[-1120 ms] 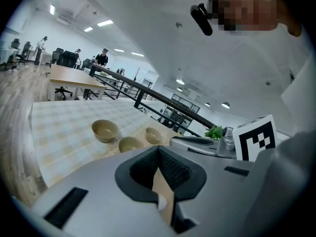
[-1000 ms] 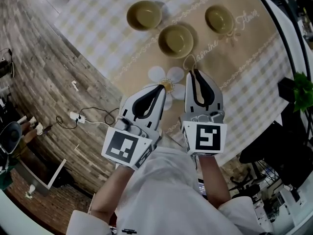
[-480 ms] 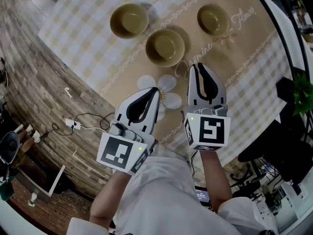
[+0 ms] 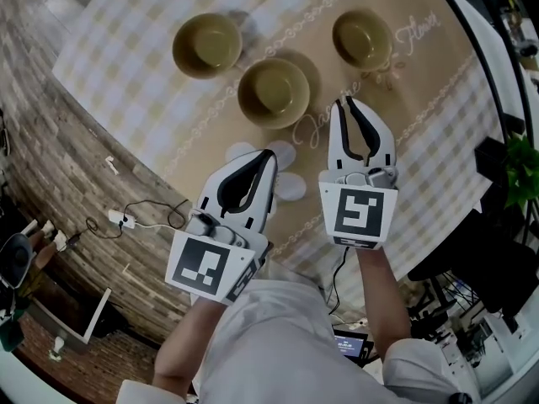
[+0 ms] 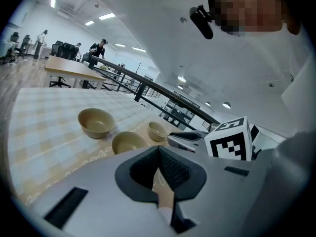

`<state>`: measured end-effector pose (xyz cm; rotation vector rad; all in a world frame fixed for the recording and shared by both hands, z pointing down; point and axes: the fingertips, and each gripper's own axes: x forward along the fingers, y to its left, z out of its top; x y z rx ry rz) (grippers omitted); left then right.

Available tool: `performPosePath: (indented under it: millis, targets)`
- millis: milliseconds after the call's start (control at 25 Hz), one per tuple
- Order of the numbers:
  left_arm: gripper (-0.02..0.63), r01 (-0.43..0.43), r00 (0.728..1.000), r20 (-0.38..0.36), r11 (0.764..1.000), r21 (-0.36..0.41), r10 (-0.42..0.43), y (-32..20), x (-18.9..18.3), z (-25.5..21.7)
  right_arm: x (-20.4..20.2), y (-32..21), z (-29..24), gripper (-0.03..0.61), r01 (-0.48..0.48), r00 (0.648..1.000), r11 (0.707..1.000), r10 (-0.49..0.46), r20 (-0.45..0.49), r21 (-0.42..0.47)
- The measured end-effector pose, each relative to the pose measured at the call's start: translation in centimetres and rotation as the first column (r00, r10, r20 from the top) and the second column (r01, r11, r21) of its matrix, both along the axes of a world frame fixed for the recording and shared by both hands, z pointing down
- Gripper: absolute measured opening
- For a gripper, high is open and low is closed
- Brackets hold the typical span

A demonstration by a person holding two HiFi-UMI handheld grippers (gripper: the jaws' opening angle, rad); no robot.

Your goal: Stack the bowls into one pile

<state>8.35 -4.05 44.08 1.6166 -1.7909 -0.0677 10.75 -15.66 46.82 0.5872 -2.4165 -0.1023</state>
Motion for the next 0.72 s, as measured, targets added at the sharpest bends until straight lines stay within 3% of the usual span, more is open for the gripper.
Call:
performPosePath:
  millis: [400, 600, 720]
  targets:
    - [0.017, -0.008, 1.0, -0.008, 1.0, -0.005, 0.008, -1.0, -0.5, 0.9, -0.4, -4.0, 1.9, 0.04, 0.117, 0.986, 0.979, -0.094, -0.14, 0.168]
    - [0.017, -0.01, 1.0, -0.01, 1.0, -0.017, 0.01, -0.7, -0.6, 1.4, -0.7, -4.8, 3.6, 0.04, 0.262, 0.942, 0.916, -0.176, -0.284, 0.304]
    - [0.017, -0.009, 1.0, -0.012, 1.0, -0.023, 0.008, -0.6, -0.8, 1.7, -1.0, -5.1, 4.4, 0.04, 0.339, 0.909, 0.878, -0.214, -0.357, 0.337]
